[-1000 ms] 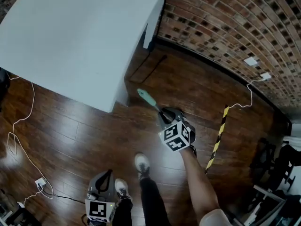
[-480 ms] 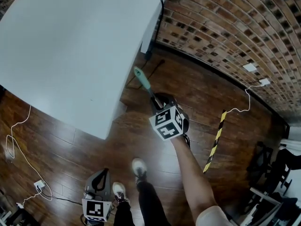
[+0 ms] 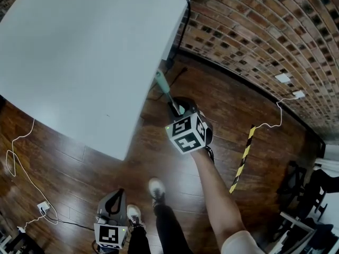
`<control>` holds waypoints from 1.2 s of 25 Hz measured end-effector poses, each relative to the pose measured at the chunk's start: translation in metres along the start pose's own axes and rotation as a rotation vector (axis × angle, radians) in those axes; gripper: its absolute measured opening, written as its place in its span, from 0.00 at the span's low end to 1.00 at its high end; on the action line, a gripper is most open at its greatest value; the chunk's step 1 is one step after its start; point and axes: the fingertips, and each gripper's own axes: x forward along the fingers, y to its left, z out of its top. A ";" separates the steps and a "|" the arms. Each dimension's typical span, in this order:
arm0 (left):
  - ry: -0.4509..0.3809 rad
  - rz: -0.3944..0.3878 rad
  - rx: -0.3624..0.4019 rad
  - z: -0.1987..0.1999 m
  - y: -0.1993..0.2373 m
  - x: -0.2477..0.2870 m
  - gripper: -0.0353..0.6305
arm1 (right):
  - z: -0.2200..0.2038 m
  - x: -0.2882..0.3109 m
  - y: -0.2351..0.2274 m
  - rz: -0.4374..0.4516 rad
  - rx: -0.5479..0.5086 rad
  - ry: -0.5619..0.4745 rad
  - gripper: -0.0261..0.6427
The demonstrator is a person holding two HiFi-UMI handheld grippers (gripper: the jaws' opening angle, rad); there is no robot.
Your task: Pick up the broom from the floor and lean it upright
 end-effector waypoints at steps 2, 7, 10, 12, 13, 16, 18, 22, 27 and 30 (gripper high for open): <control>-0.005 0.001 -0.009 0.002 -0.001 -0.001 0.05 | 0.006 0.002 -0.001 -0.005 0.004 0.004 0.18; -0.005 0.013 -0.030 0.001 0.003 -0.008 0.05 | 0.016 0.013 0.000 -0.021 -0.080 0.020 0.21; 0.004 0.018 -0.029 -0.005 0.006 -0.012 0.05 | 0.015 0.013 -0.001 -0.032 -0.074 0.011 0.21; 0.009 0.022 -0.030 -0.009 0.008 -0.013 0.05 | 0.013 0.014 -0.003 -0.042 -0.064 0.008 0.22; 0.010 0.023 -0.028 -0.010 0.009 -0.013 0.05 | 0.013 0.014 -0.005 -0.045 -0.058 0.006 0.22; 0.013 0.023 -0.025 -0.013 0.008 -0.012 0.05 | 0.009 0.015 -0.007 -0.048 -0.047 0.001 0.22; 0.015 0.020 -0.032 -0.014 0.005 -0.011 0.05 | 0.005 0.015 -0.007 -0.047 -0.047 0.004 0.23; 0.008 0.011 0.002 -0.017 0.003 -0.008 0.05 | 0.000 0.017 -0.007 -0.038 -0.049 0.011 0.23; 0.006 0.010 -0.012 -0.012 0.000 -0.005 0.05 | -0.002 0.019 -0.012 -0.037 -0.035 0.012 0.23; 0.008 0.009 0.003 -0.016 0.000 -0.003 0.05 | -0.003 0.019 -0.014 -0.039 -0.028 0.009 0.23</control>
